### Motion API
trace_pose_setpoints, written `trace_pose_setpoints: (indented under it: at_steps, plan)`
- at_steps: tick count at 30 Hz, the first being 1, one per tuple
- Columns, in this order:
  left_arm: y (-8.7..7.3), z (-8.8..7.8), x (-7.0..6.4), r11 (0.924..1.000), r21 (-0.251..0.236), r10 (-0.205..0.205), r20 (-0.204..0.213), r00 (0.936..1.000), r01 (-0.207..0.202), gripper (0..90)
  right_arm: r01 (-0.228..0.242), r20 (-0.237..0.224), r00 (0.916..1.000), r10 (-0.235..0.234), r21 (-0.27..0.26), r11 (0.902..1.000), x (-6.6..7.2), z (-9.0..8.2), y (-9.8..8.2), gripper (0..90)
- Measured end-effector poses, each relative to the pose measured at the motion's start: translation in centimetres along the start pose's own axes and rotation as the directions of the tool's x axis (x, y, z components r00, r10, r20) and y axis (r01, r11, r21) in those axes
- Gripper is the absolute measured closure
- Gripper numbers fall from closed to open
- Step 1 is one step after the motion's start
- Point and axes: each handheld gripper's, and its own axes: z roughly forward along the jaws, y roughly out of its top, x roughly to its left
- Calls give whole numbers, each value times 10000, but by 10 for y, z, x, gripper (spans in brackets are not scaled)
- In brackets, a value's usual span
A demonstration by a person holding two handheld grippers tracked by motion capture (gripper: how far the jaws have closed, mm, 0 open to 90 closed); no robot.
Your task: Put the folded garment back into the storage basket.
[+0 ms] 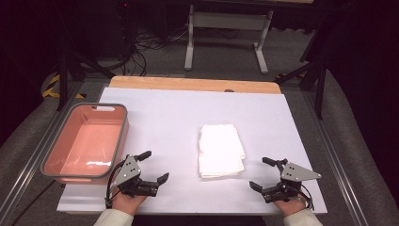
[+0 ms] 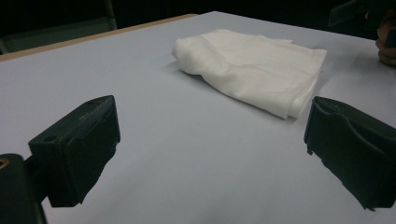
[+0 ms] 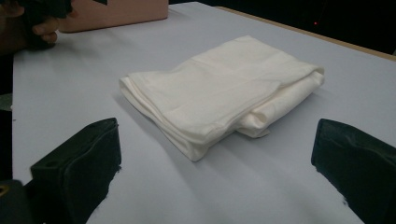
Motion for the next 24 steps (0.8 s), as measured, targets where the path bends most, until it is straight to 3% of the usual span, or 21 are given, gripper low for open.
trace_pose_setpoints:
  at_steps: [10,13,19,24]
  plan:
    - [7,0,-3,9999,-69,143,30,9999,-143,32,90,8,10000,-90,-12,10000,0,0,1,23]
    - [11,1,-2,10000,13,8,126,9999,-8,25,168,5,9999,-168,51,9998,0,0,3,30]
    - [14,9,-3,9990,437,-147,492,9987,126,41,126,-146,9998,-124,79,9999,1,-3,6,43]
    - [21,18,-4,9974,698,128,523,9986,-165,52,93,-222,9997,-93,-12,10000,1,-4,7,39]
